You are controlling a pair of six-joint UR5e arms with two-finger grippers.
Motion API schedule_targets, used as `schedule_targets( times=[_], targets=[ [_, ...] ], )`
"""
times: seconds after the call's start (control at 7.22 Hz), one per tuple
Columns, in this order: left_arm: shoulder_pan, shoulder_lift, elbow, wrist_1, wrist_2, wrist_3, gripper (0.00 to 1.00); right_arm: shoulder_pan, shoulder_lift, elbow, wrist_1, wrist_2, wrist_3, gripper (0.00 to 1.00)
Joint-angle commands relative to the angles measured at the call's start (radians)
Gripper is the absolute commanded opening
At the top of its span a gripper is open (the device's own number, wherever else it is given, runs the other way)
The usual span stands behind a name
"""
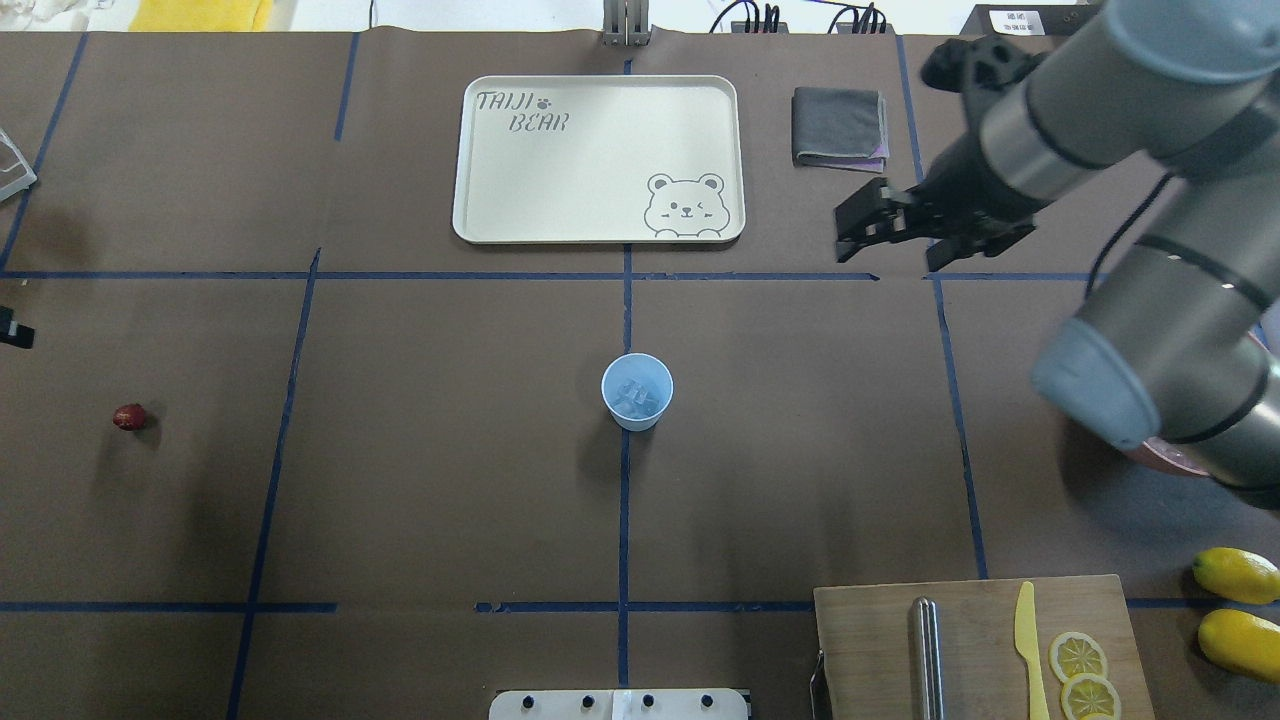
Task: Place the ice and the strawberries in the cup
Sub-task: 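Grasp the red strawberry with the left gripper while the right arm withdraws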
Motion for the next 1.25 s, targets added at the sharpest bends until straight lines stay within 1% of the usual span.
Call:
schedule_targets(
  times=[0.0,0.14,0.42,0.55,0.83,1.11],
  targets=[
    [0.180,-0.056,-0.002,0.002,0.147,-0.228,1.00,0.161,-0.190,0.028,-0.004,0.047,-0.326,0.99],
    [0.218,-0.050,0.004,0.002,0.182,-0.232,1.00,0.211,-0.241,0.026,-0.004,0.064,-0.399,0.99],
    [0.239,-0.030,-0.001,0.002,0.187,-0.226,0.99,0.294,-0.313,0.006,-0.009,0.064,-0.554,0.99],
    [0.250,-0.022,-0.001,0.002,0.205,-0.224,0.98,0.296,-0.313,-0.002,-0.012,0.063,-0.570,0.99],
    [0.278,-0.002,0.005,0.002,0.211,-0.223,0.95,0.298,-0.312,0.000,-0.012,0.064,-0.569,0.99],
    [0.288,-0.002,0.014,0.002,0.224,-0.223,0.88,0.296,-0.312,-0.002,-0.012,0.064,-0.570,0.99]
  ],
)
